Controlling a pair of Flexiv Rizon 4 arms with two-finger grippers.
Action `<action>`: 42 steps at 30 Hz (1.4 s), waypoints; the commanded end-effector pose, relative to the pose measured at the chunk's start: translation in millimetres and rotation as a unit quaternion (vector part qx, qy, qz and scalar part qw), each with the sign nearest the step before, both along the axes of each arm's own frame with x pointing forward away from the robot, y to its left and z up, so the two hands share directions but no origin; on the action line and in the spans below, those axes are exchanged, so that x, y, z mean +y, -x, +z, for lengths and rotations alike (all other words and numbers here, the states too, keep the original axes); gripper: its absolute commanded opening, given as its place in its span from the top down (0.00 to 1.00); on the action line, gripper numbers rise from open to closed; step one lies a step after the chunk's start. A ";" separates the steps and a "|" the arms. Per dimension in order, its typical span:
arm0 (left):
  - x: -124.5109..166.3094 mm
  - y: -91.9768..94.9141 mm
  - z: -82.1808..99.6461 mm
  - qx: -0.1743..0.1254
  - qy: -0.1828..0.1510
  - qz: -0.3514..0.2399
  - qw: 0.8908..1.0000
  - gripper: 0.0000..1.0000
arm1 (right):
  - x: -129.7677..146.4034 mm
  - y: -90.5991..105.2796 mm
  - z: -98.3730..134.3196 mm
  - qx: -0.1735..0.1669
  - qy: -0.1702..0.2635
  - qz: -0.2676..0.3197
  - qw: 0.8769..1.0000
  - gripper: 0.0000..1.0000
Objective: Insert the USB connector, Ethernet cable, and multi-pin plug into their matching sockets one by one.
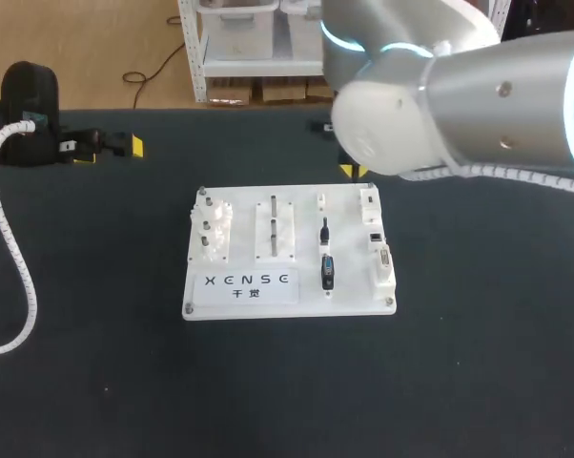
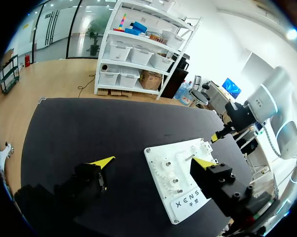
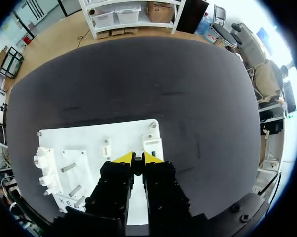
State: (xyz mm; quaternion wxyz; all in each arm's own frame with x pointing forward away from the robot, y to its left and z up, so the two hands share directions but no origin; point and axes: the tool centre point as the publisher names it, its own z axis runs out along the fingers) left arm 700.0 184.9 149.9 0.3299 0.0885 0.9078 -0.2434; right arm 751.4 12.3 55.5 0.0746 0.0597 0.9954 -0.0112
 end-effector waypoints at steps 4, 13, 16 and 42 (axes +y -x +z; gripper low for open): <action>0.0 0.0 0.0 0.000 0.000 0.000 1.000 0.00 | -20.1 5.7 -6.9 -0.038 0.001 0.001 0.999 1.00; 0.0 0.0 0.0 0.000 0.000 0.000 1.000 0.00 | -22.8 6.3 -15.2 -0.030 0.007 0.000 1.000 1.00; 0.0 0.0 0.0 0.000 0.000 0.000 1.000 0.00 | -22.8 7.1 -17.5 -0.027 0.008 0.000 1.000 1.00; 0.0 0.0 0.0 0.000 0.000 0.000 1.000 0.00 | -20.3 6.6 -31.5 -0.015 0.018 0.001 1.000 1.00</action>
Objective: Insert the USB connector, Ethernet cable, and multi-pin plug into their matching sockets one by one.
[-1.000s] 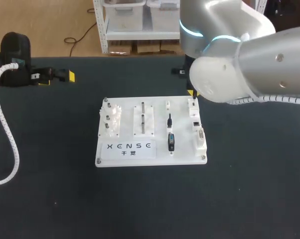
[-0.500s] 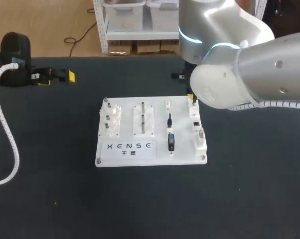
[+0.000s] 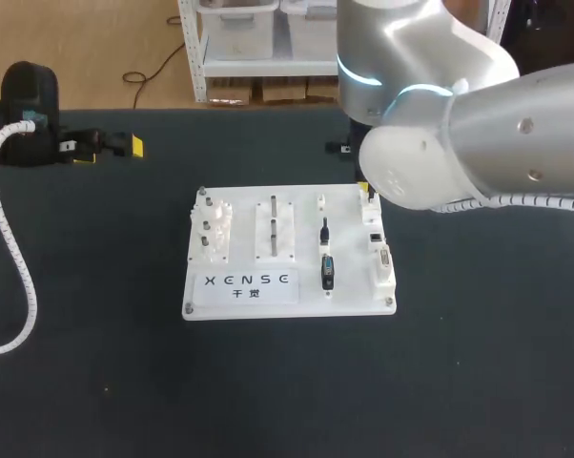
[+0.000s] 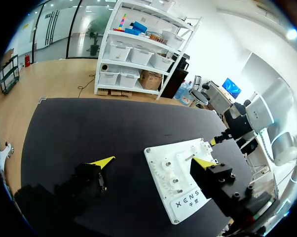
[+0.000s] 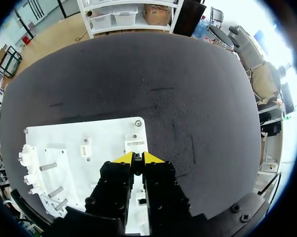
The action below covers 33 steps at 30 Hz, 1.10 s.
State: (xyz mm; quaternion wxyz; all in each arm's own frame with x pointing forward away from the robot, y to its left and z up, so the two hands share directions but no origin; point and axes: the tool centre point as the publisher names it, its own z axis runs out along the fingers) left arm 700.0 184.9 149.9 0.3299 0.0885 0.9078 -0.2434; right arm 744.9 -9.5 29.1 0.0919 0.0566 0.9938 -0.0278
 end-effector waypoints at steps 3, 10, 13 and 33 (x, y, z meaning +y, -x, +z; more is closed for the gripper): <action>0.0 0.0 0.0 0.000 0.000 0.000 1.000 0.00 | 1.2 0.6 -7.5 0.003 0.002 -0.001 1.000 1.00; 0.0 0.0 0.0 0.000 0.000 0.000 1.000 0.00 | 0.9 -0.4 -8.6 0.001 0.004 0.001 1.000 1.00; 0.0 0.0 0.0 0.000 0.000 0.000 1.000 0.00 | 0.9 -0.8 -9.1 0.002 0.003 0.006 1.000 1.00; 0.0 0.0 0.0 0.000 0.000 0.000 1.000 0.00 | -6.9 4.1 -20.2 0.019 0.002 0.013 1.000 1.00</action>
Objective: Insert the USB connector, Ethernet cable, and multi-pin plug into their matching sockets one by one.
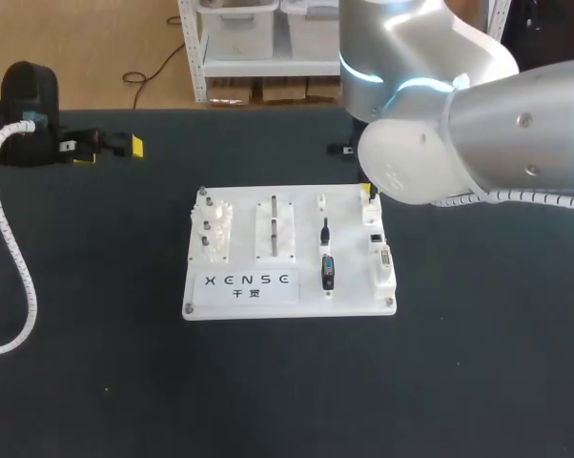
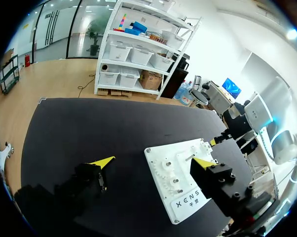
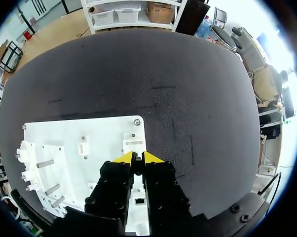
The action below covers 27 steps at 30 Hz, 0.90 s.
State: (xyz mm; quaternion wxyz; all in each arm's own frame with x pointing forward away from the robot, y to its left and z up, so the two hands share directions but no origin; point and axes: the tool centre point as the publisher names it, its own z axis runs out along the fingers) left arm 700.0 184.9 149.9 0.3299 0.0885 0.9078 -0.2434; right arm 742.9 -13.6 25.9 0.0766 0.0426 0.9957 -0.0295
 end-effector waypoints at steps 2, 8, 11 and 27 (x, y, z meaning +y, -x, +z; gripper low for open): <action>0.0 0.0 0.0 0.000 0.000 0.000 1.000 0.00 | -2.7 2.4 -18.6 0.006 0.001 0.000 1.000 1.00; 0.0 0.0 0.0 0.000 0.000 0.000 1.000 0.00 | -2.2 3.0 -18.8 0.007 0.001 0.001 1.000 1.00; 0.0 0.0 0.0 0.000 0.000 0.000 1.000 0.00 | -2.1 2.3 -14.1 -0.001 -0.003 0.005 1.000 1.00; 0.0 0.0 0.0 0.000 0.000 0.000 1.000 0.00 | 0.0 0.8 -0.6 -0.022 -0.013 0.016 1.000 1.00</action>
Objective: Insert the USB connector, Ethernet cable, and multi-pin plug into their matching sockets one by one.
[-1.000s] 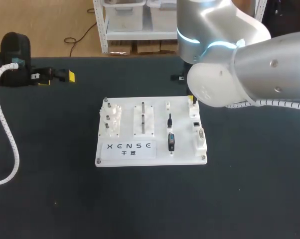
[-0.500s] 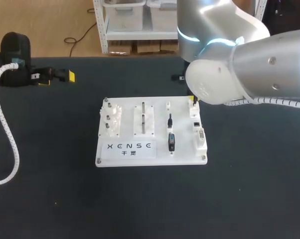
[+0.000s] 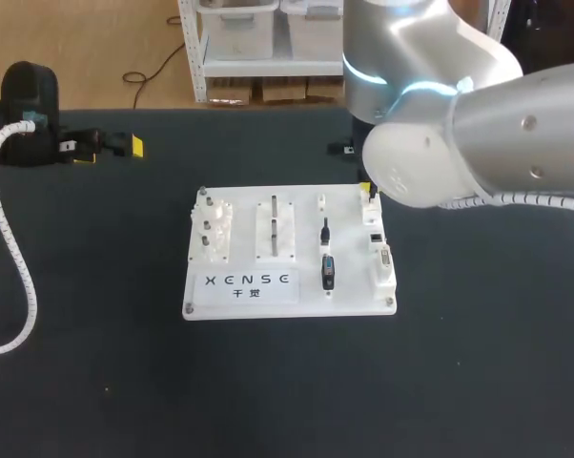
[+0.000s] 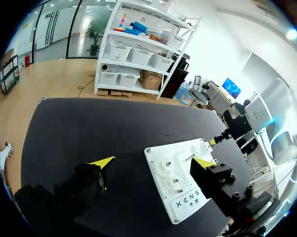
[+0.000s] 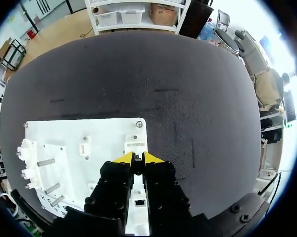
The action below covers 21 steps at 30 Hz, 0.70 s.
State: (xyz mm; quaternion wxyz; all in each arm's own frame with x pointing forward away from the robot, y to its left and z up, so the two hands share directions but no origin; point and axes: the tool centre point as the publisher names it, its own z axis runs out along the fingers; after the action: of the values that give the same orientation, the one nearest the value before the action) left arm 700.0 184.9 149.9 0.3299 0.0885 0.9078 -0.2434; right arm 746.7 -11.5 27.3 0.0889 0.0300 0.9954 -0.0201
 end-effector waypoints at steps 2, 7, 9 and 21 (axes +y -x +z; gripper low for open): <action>0.0 0.0 0.0 0.000 0.000 0.000 1.000 0.00 | -1.2 4.8 -0.3 -0.011 -0.006 0.004 1.000 1.00; 0.0 0.0 0.0 0.000 0.000 0.000 1.000 0.00 | -1.2 4.1 -0.7 -0.013 -0.005 0.006 1.000 1.00; 0.0 0.0 0.0 0.000 0.000 0.000 1.000 0.00 | -1.7 3.9 -0.7 -0.013 -0.005 0.006 1.000 1.00; 0.0 0.0 0.0 0.000 0.000 0.000 1.000 0.00 | -3.5 2.2 4.0 -0.019 -0.006 0.006 1.000 1.00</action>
State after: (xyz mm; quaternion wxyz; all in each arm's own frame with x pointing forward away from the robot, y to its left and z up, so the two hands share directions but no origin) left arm 700.0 184.9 149.9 0.3299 0.0885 0.9078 -0.2434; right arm 748.5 -12.5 30.6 0.1030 0.0249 0.9943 -0.0145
